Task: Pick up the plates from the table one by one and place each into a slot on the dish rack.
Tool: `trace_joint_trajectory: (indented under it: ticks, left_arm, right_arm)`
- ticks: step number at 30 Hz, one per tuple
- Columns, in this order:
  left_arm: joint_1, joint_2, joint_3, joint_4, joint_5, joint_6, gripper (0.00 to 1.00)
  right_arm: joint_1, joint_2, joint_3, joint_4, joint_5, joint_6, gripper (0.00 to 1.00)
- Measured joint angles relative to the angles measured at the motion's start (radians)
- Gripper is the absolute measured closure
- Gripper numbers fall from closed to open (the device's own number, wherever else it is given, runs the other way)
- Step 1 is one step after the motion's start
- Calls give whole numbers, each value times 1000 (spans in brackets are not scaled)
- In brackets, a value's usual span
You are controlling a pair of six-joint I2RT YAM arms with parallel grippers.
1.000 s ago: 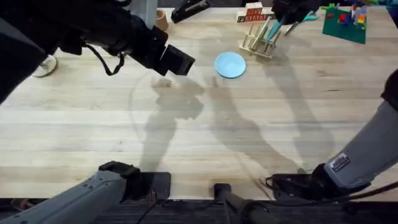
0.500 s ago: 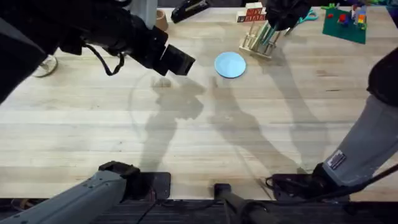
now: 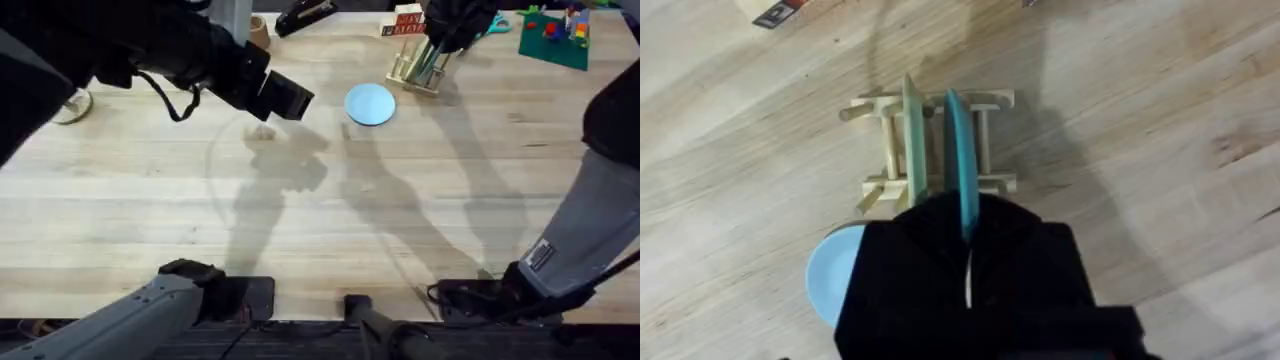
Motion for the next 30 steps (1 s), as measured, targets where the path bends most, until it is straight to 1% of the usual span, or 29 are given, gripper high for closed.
trace_joint_trajectory:
  ticks: [10,13,17,20,30]
  left_arm:
    - [0,0,0,0,0,-2,7]
    - [0,0,0,0,0,-2,8]
    - [0,0,0,0,0,-2,8]
    - [0,0,0,0,0,-2,8]
    - [0,0,0,0,-7,-2,8]
  right_arm:
    - [-1,0,0,0,0,0,970]
    - [-1,0,0,0,0,0,930]
    - [-1,0,0,1,0,0,852]
    - [-1,0,0,2,0,0,820]
    - [-1,0,1,-17,0,-3,803]
